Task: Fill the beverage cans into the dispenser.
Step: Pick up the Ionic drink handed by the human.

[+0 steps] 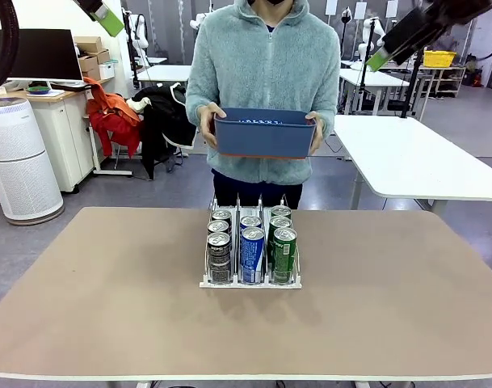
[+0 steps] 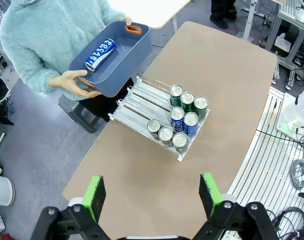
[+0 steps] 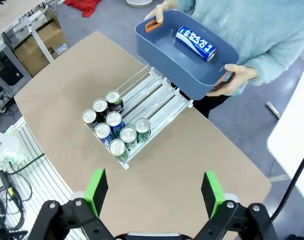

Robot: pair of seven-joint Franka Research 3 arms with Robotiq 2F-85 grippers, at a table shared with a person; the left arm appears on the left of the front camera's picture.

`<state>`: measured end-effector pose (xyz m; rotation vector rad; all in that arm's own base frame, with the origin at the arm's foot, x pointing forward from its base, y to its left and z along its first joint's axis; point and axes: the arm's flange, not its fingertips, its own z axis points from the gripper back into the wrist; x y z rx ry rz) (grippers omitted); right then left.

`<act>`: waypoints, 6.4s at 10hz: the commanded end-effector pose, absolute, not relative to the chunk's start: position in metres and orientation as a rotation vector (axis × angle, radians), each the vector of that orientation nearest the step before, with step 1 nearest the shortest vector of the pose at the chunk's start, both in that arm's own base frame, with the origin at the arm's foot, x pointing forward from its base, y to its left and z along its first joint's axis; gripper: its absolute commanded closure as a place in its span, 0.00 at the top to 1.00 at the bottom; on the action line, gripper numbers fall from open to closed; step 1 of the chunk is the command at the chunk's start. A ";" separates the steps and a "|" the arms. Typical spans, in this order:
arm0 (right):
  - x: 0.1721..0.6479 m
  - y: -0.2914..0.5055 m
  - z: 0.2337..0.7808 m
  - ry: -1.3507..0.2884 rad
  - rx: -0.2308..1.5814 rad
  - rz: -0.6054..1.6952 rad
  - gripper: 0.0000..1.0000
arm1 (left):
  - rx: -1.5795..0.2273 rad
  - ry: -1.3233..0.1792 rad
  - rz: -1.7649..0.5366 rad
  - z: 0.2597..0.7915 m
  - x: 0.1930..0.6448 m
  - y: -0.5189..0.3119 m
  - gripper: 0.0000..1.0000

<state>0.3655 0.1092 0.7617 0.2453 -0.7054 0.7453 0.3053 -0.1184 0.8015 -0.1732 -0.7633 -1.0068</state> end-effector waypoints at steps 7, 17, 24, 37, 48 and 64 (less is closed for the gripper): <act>0.352 0.065 0.831 -0.730 0.272 0.696 1.00 | -0.175 -0.761 -1.006 0.800 0.305 -0.118 1.00; 0.354 0.064 0.831 -0.748 0.248 0.703 1.00 | -0.175 -0.761 -1.006 0.800 0.305 -0.118 1.00; 0.354 0.064 0.831 -0.748 0.248 0.703 1.00 | -0.175 -0.761 -1.006 0.800 0.305 -0.118 1.00; 0.354 0.064 0.831 -0.748 0.248 0.703 1.00 | -0.175 -0.761 -1.006 0.800 0.305 -0.118 1.00; 0.354 0.064 0.831 -0.748 0.248 0.703 1.00 | -0.120 -0.811 -0.901 0.772 0.338 -0.107 1.00; 0.354 0.064 0.831 -0.748 0.248 0.703 1.00 | -0.182 -0.826 -0.837 0.697 0.415 -0.110 1.00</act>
